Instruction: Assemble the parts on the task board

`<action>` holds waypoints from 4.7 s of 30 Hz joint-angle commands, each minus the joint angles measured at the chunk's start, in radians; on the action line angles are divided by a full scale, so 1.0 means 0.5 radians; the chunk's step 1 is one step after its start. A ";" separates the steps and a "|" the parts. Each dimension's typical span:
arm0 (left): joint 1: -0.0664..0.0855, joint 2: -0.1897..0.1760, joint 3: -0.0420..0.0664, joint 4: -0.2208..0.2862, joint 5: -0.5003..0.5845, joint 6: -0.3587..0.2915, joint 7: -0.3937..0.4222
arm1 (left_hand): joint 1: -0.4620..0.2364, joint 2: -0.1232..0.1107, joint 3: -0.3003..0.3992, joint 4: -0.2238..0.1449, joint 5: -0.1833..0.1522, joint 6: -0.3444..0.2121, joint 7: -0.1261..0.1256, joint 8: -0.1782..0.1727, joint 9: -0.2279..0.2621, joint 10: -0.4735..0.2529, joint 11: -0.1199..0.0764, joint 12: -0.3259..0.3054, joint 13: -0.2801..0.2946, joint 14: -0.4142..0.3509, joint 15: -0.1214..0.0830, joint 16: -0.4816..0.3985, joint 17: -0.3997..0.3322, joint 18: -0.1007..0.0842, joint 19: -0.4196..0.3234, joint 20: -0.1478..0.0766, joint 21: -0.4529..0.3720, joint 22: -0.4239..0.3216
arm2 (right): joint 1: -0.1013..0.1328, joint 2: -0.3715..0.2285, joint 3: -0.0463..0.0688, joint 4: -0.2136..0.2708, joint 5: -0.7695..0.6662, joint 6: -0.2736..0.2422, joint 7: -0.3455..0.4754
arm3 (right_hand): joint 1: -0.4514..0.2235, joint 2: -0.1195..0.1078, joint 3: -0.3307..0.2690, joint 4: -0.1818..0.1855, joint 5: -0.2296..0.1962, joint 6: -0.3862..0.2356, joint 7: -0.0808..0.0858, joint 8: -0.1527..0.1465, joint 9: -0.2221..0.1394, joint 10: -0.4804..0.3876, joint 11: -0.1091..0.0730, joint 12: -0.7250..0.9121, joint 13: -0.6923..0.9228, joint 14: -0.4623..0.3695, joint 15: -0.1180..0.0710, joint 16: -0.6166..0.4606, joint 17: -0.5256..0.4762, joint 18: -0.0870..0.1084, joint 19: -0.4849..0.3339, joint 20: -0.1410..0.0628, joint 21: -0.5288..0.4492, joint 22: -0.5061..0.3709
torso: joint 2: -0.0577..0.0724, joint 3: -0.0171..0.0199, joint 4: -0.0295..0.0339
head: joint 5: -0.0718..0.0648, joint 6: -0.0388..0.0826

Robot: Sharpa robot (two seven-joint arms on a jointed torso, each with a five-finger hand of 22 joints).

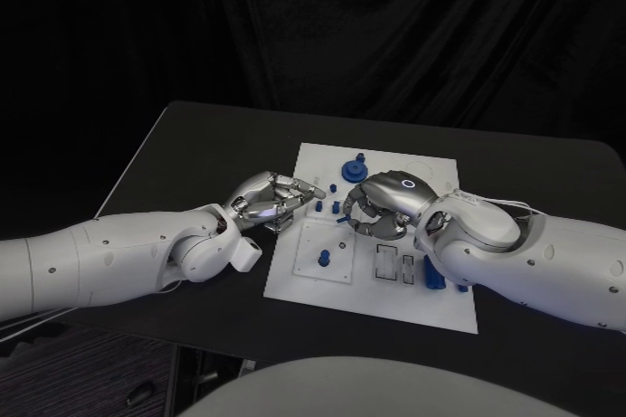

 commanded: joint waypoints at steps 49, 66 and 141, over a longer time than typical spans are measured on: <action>-0.007 0.050 0.001 -0.050 -0.117 0.279 -0.432 | -0.038 0.014 0.042 -0.031 0.021 0.017 0.008 -0.019 0.000 0.211 -0.010 -0.002 0.525 0.211 -0.015 -0.010 0.525 -0.012 -0.026 -0.003 -0.019 0.420 | 0.004 -0.028 0.001 0.088 0.149 -0.164 0.163 | -0.006 0.012 0.006 -0.010 -0.010 0.006 -0.007 0.023 0.126 0.044 -0.007 0.010 0.026 0.025 -0.003 0.020 0.018 -0.026 0.022 -0.013 0.038 0.214 | 0.000 0.0012 -0.001 | 0.007 0.000; -0.008 0.053 0.001 -0.056 -0.117 0.278 -0.438 | -0.040 0.018 0.062 -0.041 0.021 0.003 0.012 -0.032 -0.003 0.211 -0.008 -0.002 0.525 0.211 -0.015 -0.010 0.525 -0.005 -0.056 -0.004 -0.034 0.407 | 0.004 -0.013 0.001 0.091 0.150 -0.094 0.144 | -0.002 0.013 0.011 -0.018 -0.010 -0.008 -0.005 0.025 0.138 0.022 -0.007 -0.002 0.003 0.022 -0.003 0.015 0.008 -0.023 0.018 -0.014 0.024 0.211 | 0.000 0.0010 0.000 | 0.014 0.000; -0.008 0.014 0.001 -0.048 -0.117 0.209 -0.408 | -0.043 0.017 0.077 -0.053 0.023 0.006 0.014 -0.035 -0.001 0.211 -0.006 -0.002 0.525 0.211 -0.013 -0.010 0.525 0.000 -0.081 -0.003 -0.048 0.395 | -0.015 -0.009 -0.001 0.099 -0.288 0.305 0.009 | 0.005 0.022 0.023 -0.051 -0.121 -0.049 0.003 0.037 0.204 -0.032 0.002 -0.039 -0.039 0.005 0.005 -0.003 -0.012 -0.021 0.001 -0.009 0.005 0.204 | -0.001 0.0007 -0.001 | 0.040 0.000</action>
